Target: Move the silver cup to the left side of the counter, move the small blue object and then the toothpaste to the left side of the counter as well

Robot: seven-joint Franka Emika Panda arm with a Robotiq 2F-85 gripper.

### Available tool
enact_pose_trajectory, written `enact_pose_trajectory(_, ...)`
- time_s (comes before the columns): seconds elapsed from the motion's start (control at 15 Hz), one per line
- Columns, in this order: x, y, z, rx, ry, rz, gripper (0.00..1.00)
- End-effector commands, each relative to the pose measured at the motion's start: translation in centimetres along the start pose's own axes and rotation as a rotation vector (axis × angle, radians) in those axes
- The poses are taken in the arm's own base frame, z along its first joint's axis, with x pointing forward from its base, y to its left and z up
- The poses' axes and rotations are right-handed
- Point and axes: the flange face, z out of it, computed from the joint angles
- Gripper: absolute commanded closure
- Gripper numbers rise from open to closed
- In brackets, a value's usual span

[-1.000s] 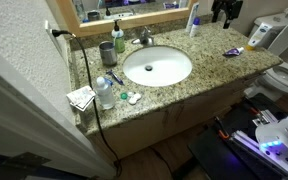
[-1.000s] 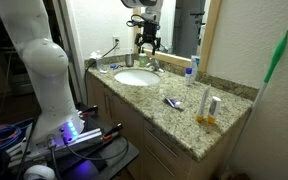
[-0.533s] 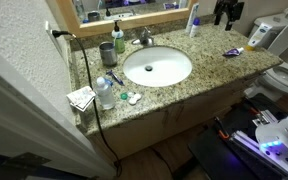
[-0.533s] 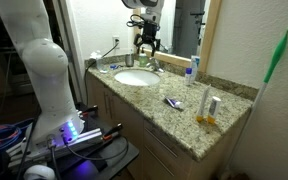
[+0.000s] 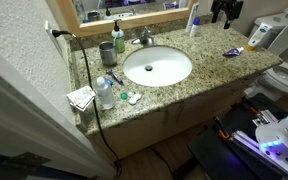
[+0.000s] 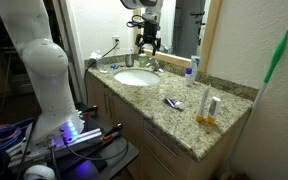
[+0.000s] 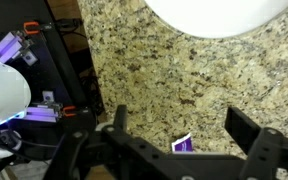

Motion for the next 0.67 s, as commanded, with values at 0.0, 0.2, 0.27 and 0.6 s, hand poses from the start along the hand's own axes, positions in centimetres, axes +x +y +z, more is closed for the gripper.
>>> enact_pose_trajectory(0.0,-0.41,0.31,0.11,-0.049,-0.096,0.055,0.00)
enact_pose_trajectory(0.2,-0.57,0.22,0.00,-0.028,-0.075,0.041,0.00)
enact_pose_trajectory(0.27,-0.58,0.23,0.00,-0.030,-0.077,0.043,0.00)
enact_pose_trajectory(0.6,-0.91,0.02,-0.10,-0.010,-0.149,0.143,0.00)
